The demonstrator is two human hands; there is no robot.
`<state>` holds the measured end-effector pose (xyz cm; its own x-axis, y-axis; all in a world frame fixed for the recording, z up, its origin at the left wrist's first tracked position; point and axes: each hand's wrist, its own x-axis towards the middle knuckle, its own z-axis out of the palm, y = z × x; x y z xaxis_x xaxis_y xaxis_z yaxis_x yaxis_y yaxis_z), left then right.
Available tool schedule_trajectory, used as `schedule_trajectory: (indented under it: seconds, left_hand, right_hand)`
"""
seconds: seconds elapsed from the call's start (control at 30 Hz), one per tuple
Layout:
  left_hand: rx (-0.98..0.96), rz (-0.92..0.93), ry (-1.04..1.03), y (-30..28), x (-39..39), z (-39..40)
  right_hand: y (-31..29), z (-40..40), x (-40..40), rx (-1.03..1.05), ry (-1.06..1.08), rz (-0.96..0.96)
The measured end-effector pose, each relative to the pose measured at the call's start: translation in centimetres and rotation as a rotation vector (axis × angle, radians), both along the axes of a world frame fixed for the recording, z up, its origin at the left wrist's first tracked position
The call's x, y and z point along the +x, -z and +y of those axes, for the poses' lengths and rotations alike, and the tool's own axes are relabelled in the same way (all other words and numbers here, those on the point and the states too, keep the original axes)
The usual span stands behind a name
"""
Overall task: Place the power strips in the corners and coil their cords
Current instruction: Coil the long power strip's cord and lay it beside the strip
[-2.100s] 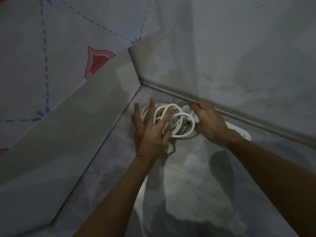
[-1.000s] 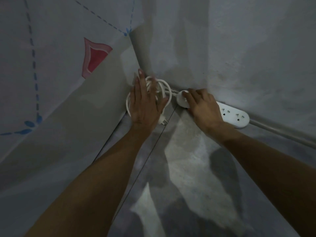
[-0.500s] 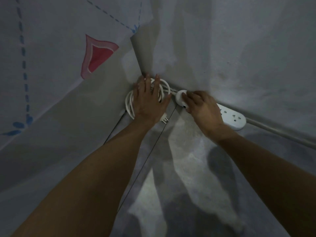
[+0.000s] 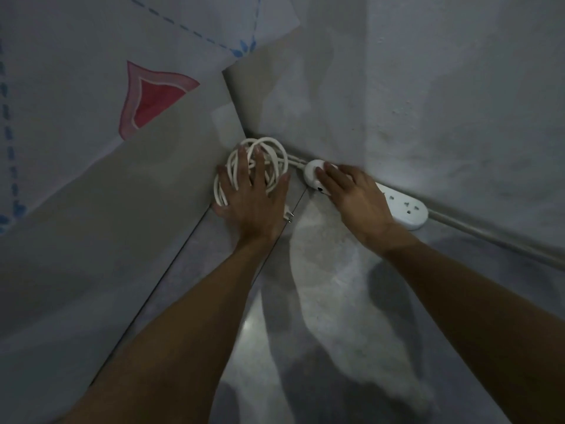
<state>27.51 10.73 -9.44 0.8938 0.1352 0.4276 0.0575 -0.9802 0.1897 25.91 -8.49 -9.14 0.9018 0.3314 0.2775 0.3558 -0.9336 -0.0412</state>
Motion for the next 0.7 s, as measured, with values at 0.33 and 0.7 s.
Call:
schedule_trajectory:
  seconds: [0.33,0.7]
  left_hand:
    - [-0.094,0.243,0.016,0.6,2.3,0.0]
    - [0.007,0.151,-0.013,-1.2,-0.8,-1.1]
  right_hand:
    - [0.8,-0.3,-0.5,0.201,0.008,0.127]
    - [-1.1,-1.0,-1.1,0.13,-0.025,0.181]
